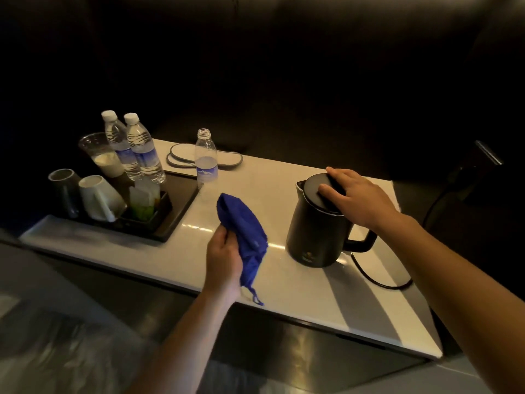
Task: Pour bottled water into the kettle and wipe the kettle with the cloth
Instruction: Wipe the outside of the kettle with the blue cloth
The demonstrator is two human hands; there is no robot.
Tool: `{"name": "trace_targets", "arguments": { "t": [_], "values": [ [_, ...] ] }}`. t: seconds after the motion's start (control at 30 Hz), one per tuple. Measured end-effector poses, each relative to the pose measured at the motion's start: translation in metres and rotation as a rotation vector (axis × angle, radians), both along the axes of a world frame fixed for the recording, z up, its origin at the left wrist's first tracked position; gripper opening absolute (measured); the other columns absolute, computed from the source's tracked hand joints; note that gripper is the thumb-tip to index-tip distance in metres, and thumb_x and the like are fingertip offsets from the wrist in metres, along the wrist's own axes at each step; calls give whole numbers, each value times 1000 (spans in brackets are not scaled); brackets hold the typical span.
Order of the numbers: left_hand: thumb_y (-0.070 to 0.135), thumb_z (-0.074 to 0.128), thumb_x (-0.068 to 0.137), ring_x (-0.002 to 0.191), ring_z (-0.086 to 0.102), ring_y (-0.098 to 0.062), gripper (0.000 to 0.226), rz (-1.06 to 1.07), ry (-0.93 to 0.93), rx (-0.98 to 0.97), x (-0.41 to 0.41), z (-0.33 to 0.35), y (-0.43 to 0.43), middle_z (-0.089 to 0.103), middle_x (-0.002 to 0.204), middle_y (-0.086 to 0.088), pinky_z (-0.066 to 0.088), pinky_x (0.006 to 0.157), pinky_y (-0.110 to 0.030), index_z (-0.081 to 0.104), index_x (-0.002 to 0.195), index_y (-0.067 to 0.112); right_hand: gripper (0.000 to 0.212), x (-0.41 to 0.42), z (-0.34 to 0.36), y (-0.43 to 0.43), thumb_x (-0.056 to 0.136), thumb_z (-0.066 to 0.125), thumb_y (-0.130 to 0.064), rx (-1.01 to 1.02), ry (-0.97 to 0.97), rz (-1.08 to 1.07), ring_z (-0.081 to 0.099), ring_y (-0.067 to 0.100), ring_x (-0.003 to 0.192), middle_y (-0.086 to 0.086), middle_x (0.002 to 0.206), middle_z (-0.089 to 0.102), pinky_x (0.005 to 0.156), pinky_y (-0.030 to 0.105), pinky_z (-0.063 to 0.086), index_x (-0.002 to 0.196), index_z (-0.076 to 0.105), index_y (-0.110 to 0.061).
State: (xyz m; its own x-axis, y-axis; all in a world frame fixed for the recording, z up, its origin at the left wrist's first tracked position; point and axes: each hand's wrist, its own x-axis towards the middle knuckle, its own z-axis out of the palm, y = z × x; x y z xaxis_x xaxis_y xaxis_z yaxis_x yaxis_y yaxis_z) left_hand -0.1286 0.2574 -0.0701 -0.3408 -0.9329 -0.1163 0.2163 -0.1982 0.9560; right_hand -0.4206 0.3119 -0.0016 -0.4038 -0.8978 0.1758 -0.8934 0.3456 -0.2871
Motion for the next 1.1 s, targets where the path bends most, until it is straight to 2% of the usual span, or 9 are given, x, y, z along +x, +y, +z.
{"name": "trace_targets", "arguments": {
  "t": [0.07,0.2,0.33,0.43,0.5,0.57,0.7,0.9,1.1],
  "values": [
    [25,48,99,70,62,-7,23,54,-182,-254,24,6,-27,69,78,1,48,69,-24,69,91,32,85,-1,0,0,87,23,-85,-6,-7,10,44,25,136,-3,158,40,100,47,47,155,31,-35],
    [18,43,107,65,56,-12,23,-33,-592,-653,46,-3,-77,60,75,-3,41,62,-30,58,89,17,102,2,0,2,75,12,-95,-40,-8,-2,46,26,135,-3,157,43,98,46,46,154,34,-34],
    [31,36,106,74,61,-15,26,-159,-973,-935,48,-32,-105,64,84,5,46,67,-34,58,95,24,101,4,0,2,76,13,-94,-44,11,-17,46,25,136,-3,156,44,99,47,46,154,36,-33],
    [38,30,105,116,64,-26,37,-306,-1234,-942,41,-63,-108,67,121,-2,48,92,-40,56,126,25,93,5,0,4,82,20,-89,-42,12,-30,44,25,137,-3,156,44,102,47,44,154,36,-32],
    [49,22,105,152,29,-30,57,-400,-1388,-931,36,-84,-105,36,164,-4,26,120,-51,32,156,25,82,5,-1,4,89,28,-81,-45,14,-41,43,24,138,-2,157,43,103,47,43,154,35,-32],
    [67,14,98,158,2,-29,76,-450,-1420,-894,34,-94,-105,6,174,-1,3,123,-57,11,163,28,75,6,-1,5,93,33,-76,-39,6,-46,42,25,139,-2,158,42,104,48,42,154,35,-32],
    [94,7,77,156,-17,-31,106,-488,-1471,-850,31,-101,-99,-14,173,0,-16,116,-61,-7,161,32,72,8,2,4,95,35,-73,-23,15,-51,43,26,138,-2,157,43,104,49,44,154,35,-32],
    [94,-7,74,157,-10,-35,106,-475,-1437,-875,32,-105,-93,-9,173,-5,-6,119,-66,-6,161,34,88,15,5,5,85,20,-85,-21,75,-113,43,27,140,-1,157,44,105,52,41,152,39,-32],
    [87,-8,83,158,-3,-33,97,-458,-1363,-952,33,-107,-107,2,174,-4,-2,121,-63,5,162,32,83,30,14,16,87,27,-77,-120,24,-198,47,30,136,4,152,50,104,54,44,147,50,-24]
  ]
}}
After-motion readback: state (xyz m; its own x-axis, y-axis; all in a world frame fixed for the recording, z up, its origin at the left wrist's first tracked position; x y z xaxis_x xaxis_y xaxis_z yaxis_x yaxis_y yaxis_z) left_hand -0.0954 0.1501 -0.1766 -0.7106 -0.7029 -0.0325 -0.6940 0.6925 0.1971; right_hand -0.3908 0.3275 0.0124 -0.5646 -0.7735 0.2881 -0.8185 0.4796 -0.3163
